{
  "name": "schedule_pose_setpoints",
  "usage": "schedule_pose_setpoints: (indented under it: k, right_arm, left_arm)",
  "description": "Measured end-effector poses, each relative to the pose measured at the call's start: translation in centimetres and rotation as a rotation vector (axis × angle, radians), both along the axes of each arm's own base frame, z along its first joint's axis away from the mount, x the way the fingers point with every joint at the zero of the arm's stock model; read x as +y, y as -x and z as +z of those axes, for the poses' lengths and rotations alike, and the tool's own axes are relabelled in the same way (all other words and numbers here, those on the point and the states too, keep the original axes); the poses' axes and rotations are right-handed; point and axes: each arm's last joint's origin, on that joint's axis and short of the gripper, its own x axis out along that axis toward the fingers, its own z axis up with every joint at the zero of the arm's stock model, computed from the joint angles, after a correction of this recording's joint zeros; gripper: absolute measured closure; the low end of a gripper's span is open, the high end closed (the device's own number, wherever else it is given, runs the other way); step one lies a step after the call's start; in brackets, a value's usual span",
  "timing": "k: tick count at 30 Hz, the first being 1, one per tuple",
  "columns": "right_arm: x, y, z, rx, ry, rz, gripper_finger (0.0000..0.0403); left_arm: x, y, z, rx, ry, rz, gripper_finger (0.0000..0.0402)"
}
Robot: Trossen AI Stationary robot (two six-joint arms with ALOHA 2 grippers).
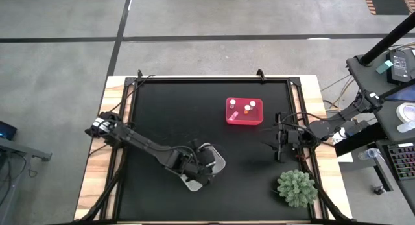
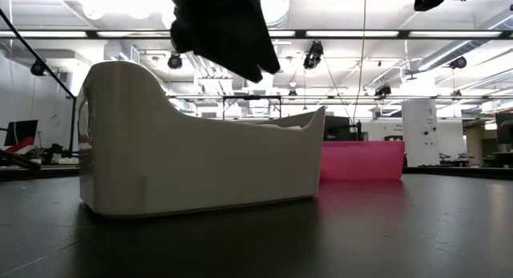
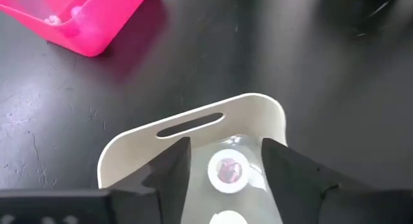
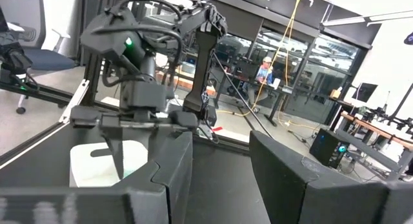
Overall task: Pick and place medicine bottles into bin by pill shape (circle, oval)
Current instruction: Adjust the transparent capsule bottle in the white bin
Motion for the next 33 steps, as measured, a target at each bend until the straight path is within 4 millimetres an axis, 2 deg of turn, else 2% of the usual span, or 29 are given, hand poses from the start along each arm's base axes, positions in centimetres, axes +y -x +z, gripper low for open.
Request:
schedule_pose_setpoints:
  k: [7, 15, 23, 28, 33]
  right_arm:
    - [0.0, 0.0, 0.0, 0.000, 0.001, 0.000, 0.0257]
    - [0.0, 0.0, 0.0, 0.002, 0.001, 0.000, 0.0257]
    - [0.0, 0.0, 0.0, 0.003, 0.002, 0.000, 0.0257]
    - [0.0, 0.0, 0.0, 0.003, 0.002, 0.000, 0.0257]
    - [0.0, 0.0, 0.0, 0.002, 0.002, 0.000, 0.0257]
  left_arm:
    - [0.3, -1.2, -1.5, 0.013, 0.020, -0.049, 0.0297]
    - [0.4, -1.1, -2.6, 0.052, 0.012, -0.050, 0.0353]
    - [0.6, -0.8, -3.3, 0.066, 0.010, -0.047, 0.0373]
    - [0.6, -0.7, -4.3, 0.034, 0.030, -0.049, 0.0375]
    - [0.8, -0.7, -4.3, 0.036, 0.030, -0.045, 0.0375]
